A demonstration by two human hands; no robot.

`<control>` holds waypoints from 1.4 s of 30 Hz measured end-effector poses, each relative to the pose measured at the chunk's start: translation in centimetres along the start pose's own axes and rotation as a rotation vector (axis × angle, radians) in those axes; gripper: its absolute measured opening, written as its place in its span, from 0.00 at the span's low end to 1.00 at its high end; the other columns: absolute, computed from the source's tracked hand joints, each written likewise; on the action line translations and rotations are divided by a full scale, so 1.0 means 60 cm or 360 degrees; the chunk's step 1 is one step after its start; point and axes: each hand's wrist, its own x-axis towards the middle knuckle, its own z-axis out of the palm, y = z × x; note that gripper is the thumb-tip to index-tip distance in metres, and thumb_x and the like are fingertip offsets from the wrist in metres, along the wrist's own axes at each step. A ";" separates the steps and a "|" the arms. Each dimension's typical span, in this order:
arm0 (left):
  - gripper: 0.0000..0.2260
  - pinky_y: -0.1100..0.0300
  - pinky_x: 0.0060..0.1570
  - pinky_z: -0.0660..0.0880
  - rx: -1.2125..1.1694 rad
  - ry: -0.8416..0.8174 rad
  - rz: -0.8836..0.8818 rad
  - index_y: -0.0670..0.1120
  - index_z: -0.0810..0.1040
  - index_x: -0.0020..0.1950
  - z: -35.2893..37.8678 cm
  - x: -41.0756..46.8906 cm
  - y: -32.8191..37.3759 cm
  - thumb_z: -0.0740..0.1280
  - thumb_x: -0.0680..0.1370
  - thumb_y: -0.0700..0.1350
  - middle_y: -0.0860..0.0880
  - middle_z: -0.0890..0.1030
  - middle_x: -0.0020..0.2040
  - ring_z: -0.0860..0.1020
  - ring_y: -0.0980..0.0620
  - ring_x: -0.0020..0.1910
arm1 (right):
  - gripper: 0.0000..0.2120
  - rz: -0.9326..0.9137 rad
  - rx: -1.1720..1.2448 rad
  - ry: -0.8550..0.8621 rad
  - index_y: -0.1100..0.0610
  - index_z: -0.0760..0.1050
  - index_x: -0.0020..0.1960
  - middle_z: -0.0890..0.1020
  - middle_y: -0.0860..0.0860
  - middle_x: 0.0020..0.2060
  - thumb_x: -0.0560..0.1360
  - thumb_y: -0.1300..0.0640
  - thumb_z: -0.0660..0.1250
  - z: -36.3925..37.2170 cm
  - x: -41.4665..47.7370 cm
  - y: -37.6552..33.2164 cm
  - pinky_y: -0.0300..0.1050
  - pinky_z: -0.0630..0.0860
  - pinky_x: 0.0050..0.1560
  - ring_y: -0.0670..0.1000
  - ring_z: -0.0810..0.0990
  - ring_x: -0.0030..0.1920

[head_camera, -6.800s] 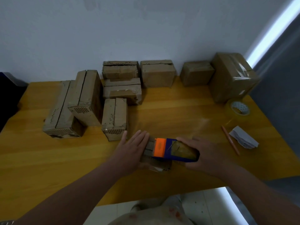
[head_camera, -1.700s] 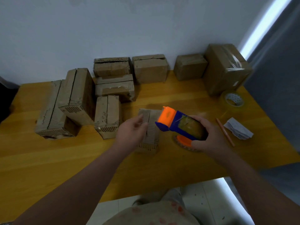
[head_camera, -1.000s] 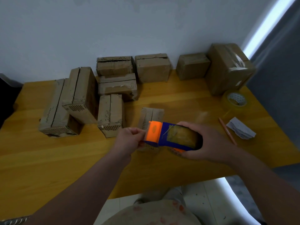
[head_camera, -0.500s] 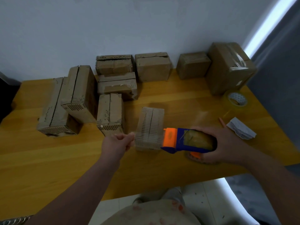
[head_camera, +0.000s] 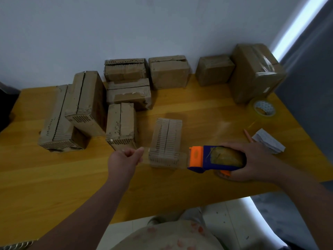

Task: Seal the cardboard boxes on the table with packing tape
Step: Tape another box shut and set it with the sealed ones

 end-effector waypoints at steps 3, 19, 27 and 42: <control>0.16 0.57 0.30 0.68 0.0008 0.0004 -0.0012 0.41 0.79 0.31 0.005 0.002 -0.005 0.70 0.76 0.49 0.39 0.78 0.30 0.72 0.48 0.29 | 0.30 -0.0001 -0.0008 -0.0010 0.35 0.71 0.58 0.81 0.36 0.49 0.63 0.52 0.81 0.003 0.006 0.007 0.13 0.57 0.50 0.32 0.76 0.54; 0.15 0.44 0.42 0.78 0.0104 -0.0240 -0.0106 0.43 0.82 0.36 0.029 0.018 -0.027 0.67 0.78 0.49 0.45 0.81 0.34 0.77 0.48 0.34 | 0.38 0.0255 -0.0064 -0.0204 0.41 0.69 0.68 0.77 0.40 0.53 0.61 0.44 0.78 0.051 0.065 0.007 0.42 0.79 0.49 0.41 0.77 0.50; 0.13 0.53 0.43 0.77 0.0629 -0.0354 -0.0030 0.43 0.83 0.49 0.030 0.032 -0.022 0.64 0.79 0.52 0.45 0.83 0.45 0.79 0.47 0.42 | 0.38 0.0328 -0.0084 -0.0312 0.40 0.68 0.66 0.75 0.44 0.54 0.58 0.45 0.76 0.036 0.075 -0.007 0.45 0.79 0.50 0.44 0.75 0.51; 0.25 0.69 0.41 0.71 0.0583 -0.0574 0.0315 0.51 0.54 0.78 0.038 -0.013 0.019 0.58 0.82 0.48 0.49 0.75 0.66 0.76 0.58 0.48 | 0.34 0.0491 -0.0274 -0.0499 0.45 0.67 0.70 0.73 0.47 0.53 0.66 0.49 0.75 0.018 0.108 -0.042 0.42 0.75 0.46 0.50 0.74 0.51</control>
